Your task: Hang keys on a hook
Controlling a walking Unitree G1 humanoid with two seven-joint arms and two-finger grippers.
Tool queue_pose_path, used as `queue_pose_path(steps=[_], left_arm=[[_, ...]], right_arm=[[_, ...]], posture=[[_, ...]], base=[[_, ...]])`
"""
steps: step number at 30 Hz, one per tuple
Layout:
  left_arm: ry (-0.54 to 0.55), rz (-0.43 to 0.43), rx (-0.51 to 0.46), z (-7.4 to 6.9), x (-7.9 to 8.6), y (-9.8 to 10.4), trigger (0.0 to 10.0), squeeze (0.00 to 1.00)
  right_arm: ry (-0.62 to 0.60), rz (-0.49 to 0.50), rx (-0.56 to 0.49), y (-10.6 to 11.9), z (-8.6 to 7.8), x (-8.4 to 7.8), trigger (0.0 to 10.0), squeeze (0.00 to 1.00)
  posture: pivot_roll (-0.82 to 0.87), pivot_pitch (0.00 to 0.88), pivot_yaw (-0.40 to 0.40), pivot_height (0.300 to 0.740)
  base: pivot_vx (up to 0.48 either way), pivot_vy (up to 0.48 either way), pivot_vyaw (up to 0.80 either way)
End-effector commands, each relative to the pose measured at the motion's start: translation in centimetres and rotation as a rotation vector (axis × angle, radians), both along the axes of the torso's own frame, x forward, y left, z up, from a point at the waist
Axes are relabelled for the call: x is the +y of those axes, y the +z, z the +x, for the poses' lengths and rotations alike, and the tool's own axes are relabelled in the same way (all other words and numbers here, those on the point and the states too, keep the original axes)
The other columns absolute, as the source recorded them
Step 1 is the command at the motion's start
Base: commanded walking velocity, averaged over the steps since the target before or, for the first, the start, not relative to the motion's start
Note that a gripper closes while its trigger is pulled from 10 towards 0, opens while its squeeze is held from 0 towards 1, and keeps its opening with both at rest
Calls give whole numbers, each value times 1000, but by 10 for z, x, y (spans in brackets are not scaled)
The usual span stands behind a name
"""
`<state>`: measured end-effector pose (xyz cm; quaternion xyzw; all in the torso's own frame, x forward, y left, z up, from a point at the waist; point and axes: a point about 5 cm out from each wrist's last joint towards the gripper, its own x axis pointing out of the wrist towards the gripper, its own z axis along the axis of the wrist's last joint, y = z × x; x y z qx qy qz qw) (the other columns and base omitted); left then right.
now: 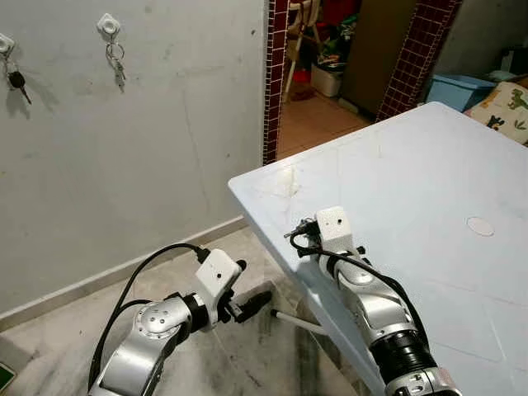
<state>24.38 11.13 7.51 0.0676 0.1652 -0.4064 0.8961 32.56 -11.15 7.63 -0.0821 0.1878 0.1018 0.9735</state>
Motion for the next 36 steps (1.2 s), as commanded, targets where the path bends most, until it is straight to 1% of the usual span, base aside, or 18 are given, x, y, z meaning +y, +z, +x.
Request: queue_pose_path(steps=[1,12,13,16,18,20,21,23,24,26,29,31,32,33,34,35,36], left_arm=[[-15,8,0,0,-2,1,10000,0],[-16,7,4,0,-2,0,10000,0],[-16,8,5,0,-1,0,10000,0],[-17,8,6,0,-1,0,10000,0],[-20,7,9,0,-1,0,10000,0],[-21,5,11,-1,-1,0,10000,0],[-21,5,11,-1,-1,0,10000,0],[-21,4,12,-1,-1,0,10000,0],[-21,4,12,-1,-1,0,10000,0],[-19,2,14,-1,-1,0,10000,0],[-19,1,14,-1,-1,0,10000,0],[-17,1,14,0,-1,0,10000,0],[-17,1,14,0,-1,0,10000,0],[-15,0,14,0,-1,0,10000,0],[-15,0,14,0,-1,0,10000,0],[-14,0,14,0,-1,0,10000,0],[-14,0,14,0,-1,0,10000,0]], right_arm=[[-41,12,43,-7,0,-7,0,0],[-88,-1,33,-4,5,-17,0,0],[-111,-7,9,0,7,-23,0,0],[-126,-7,-16,5,8,-27,0,0],[-141,7,-79,15,10,-30,0,0],[-140,40,-145,24,12,-30,0,0],[-140,40,-145,24,12,-30,0,0],[-138,74,-198,32,13,-29,0,0],[-138,74,-198,32,13,-29,0,0],[-123,115,-240,40,14,-27,0,0],[-118,122,-248,41,14,-26,0,0],[-98,158,-265,46,14,-22,0,0],[-98,158,-265,46,14,-22,0,0],[-55,247,-280,54,13,-14,0,0],[-55,247,-280,54,13,-14,0,0],[17,384,-267,61,10,-3,0,0],[60,434,-260,64,7,2,0,0]], posture=[[45,6,9,740],[49,1,10,740],[48,0,12,740],[48,0,12,740],[45,0,15,740],[46,0,14,740],[46,0,14,740],[46,0,14,740],[46,0,14,740],[47,3,14,740],[47,3,14,740],[50,5,14,740],[50,5,14,740],[50,5,14,740],[50,5,14,740],[49,5,14,740],[46,3,15,740]], base=[[0,0,0],[0,0,0],[0,0,0],[0,0,0],[0,0,0],[0,0,0],[0,0,0],[0,0,0],[0,0,0],[0,0,0],[0,0,0],[0,0,0],[0,0,0],[0,0,0],[0,0,0],[0,0,0],[0,0,0]])
